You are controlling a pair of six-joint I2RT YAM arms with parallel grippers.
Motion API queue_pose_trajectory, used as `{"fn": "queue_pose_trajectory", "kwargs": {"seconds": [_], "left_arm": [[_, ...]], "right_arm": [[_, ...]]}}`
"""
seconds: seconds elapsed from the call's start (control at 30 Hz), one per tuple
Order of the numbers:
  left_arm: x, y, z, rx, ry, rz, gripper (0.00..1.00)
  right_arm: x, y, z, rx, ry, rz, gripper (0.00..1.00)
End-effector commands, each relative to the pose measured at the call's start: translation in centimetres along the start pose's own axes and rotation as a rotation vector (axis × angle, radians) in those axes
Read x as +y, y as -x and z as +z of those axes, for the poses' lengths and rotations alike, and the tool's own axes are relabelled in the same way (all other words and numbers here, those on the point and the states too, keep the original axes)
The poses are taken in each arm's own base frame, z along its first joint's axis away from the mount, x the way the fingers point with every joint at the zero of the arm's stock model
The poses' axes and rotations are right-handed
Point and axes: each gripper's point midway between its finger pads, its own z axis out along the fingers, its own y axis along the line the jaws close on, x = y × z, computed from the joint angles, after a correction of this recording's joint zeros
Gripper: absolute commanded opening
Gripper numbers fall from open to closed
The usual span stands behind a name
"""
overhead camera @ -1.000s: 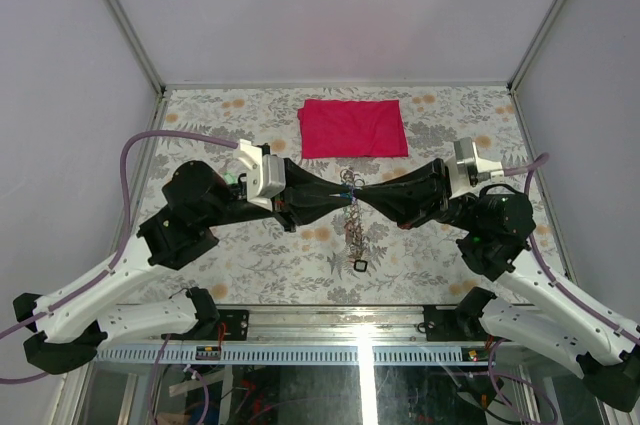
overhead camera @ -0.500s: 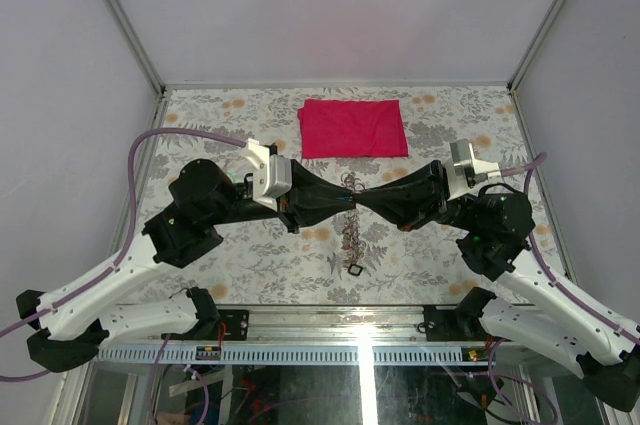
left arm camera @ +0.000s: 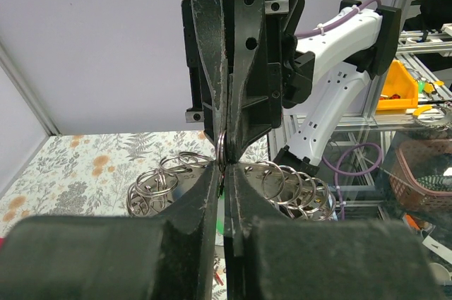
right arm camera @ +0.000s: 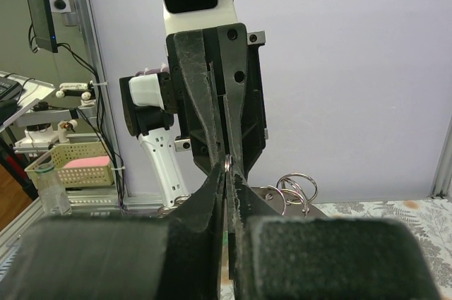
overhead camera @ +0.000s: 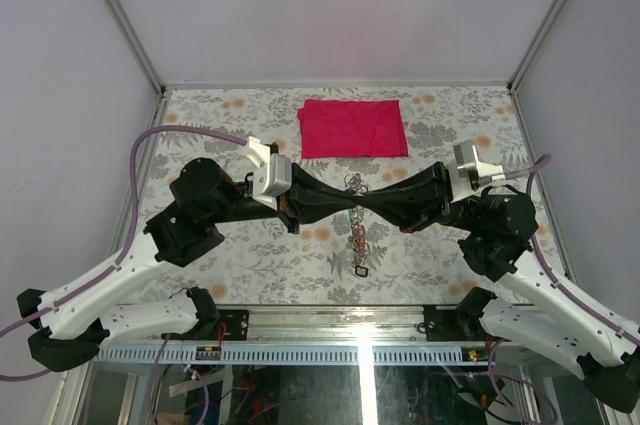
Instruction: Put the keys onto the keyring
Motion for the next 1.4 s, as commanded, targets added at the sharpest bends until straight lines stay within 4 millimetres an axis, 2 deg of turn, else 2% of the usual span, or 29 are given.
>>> {"fn": "queue_pose_trajectory", "kwargs": {"seconds": [0.0, 0.13, 0.3, 0.5, 0.7, 0.93, 1.13, 1.37], "left_arm": [[-0.2, -0.2, 0.5, -0.002, -0.027, 0.003, 0.0], [-0.2, -0.4, 0.3, 0.038, -0.026, 0.015, 0.0], [-0.4, -1.4, -0.2, 0.18, -0.057, 0.04, 0.0], [-0.6, -2.9, -1.4, 0.331, -0.081, 0.051, 0.0], [0.2, -5.8, -2.6, 0.531, -0.068, 0.028, 0.0], [2.3, -8.7, -3.8, 0.756, 0.006, 0.015, 0.0], [3.4, -9.3, -4.4, 0.849, 0.062, 0.036, 0.0], [3.4, -9.5, -4.5, 0.88, 0.065, 0.043, 0.0]], "right_arm": [[1.5, 4.2, 0.7, -0.106, 0.044, -0.091, 0.0], [1.4, 4.0, 0.5, -0.082, 0.032, -0.108, 0.03], [1.2, 3.4, -0.1, 0.027, -0.002, -0.16, 0.21], [0.8, 1.9, -1.3, 0.191, -0.05, -0.181, 0.3], [-0.6, -0.2, -2.3, 0.345, -0.116, -0.171, 0.32], [-1.9, -4.1, -3.1, 0.504, -0.131, -0.091, 0.33], [-2.5, -6.8, -3.1, 0.552, -0.113, -0.025, 0.33], [-3.1, -8.5, -2.7, 0.564, -0.094, 0.016, 0.34]]}}
